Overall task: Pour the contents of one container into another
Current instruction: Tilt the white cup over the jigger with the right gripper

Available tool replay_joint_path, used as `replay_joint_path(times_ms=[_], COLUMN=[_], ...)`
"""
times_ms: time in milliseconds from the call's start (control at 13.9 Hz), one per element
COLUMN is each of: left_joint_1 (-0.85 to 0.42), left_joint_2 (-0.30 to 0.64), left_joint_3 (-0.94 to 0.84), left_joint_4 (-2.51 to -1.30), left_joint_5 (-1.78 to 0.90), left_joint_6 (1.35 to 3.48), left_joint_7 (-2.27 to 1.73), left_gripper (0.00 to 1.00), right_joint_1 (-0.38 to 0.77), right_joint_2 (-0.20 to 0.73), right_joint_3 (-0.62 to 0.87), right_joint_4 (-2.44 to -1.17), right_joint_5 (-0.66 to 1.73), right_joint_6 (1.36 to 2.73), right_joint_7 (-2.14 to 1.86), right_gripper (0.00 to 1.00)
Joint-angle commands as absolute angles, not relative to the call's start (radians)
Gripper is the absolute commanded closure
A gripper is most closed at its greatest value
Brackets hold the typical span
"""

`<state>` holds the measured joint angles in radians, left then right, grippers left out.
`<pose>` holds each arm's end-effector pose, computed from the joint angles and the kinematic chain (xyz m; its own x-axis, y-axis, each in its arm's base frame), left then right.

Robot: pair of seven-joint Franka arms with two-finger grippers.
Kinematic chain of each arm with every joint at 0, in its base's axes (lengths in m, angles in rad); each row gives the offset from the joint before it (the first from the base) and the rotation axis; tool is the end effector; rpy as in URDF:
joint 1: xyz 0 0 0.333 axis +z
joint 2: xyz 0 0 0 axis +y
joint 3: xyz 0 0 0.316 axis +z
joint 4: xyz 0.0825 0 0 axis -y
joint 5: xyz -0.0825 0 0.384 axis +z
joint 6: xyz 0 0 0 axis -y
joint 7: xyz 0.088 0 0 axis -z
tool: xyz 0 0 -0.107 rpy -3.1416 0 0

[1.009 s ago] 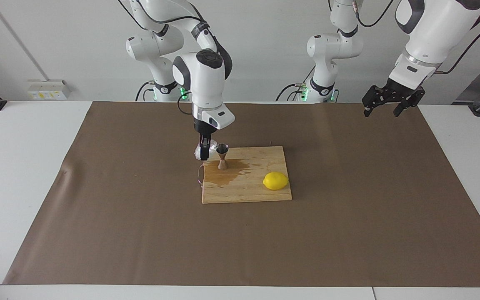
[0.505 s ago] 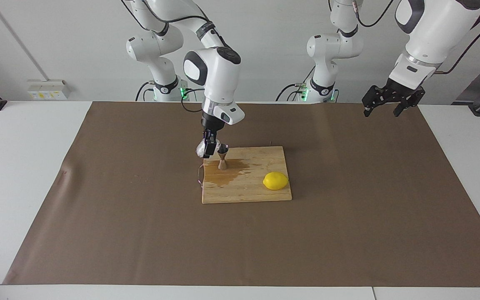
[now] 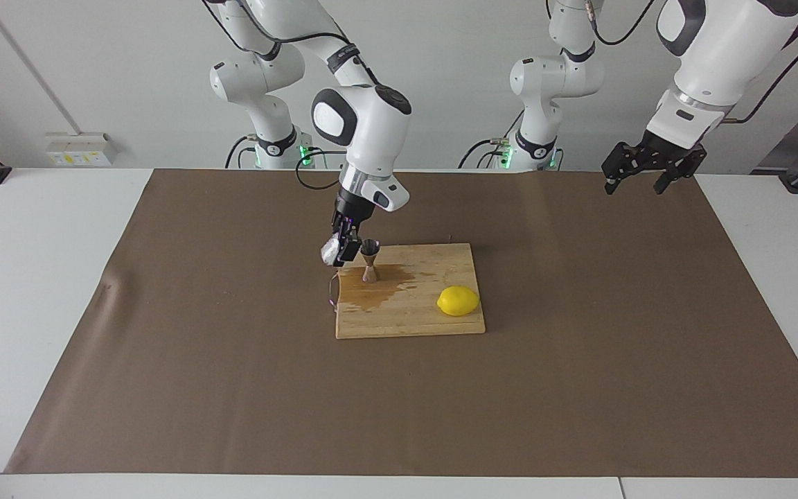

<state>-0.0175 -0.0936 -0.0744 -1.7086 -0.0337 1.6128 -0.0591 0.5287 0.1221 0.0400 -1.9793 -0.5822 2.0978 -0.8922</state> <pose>0.5250 -0.0537 0.6135 0.9995 -0.0311 -0.0040 -0.0309 -0.9992 0.0265 0.5075 0.2922 0.4129 -0.1202 0.9031 -0.4123 0.9427 0.2341 0.2378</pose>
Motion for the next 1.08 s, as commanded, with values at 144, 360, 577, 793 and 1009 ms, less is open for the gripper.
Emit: replay_joint_path(times_ms=[144,360,577,793,1009], left_joint_1=[-0.012,-0.012,-0.012,-0.012,-0.012], left_joint_2=[-0.114,-0.114,-0.114,-0.114,-0.114], left_joint_3=[-0.074,-0.074,-0.074,-0.074,-0.074], left_joint_4=[-1.727,-1.727,-1.727,-1.727,-1.727], left_joint_5=[-0.038,-0.038,-0.038,-0.038,-0.038], left_joint_6=[1.605,1.605,1.605,1.605,1.605], left_joint_7=[-0.054,-0.054,-0.054,-0.054,-0.054], left_gripper=[0.00,0.00,0.00,0.00,0.00], right_joint_1=[0.548,0.552,0.572,0.577,0.603], right_joint_2=[0.115,0.107,0.109,0.107,0.103], right_joint_3=[0.043,0.043,0.043,0.043,0.043], right_joint_4=[-2.005,-2.029,-2.033,-2.039,-2.043], right_joint_5=[-0.663,-0.690,-0.716,-0.749,-0.752], right_joint_6=[2.092,2.094,2.085,2.079,2.053], right_joint_7=[-0.876,-0.876,-0.874,-0.874,-0.874], right_gripper=[1.00,1.00,1.00,1.00,1.00])
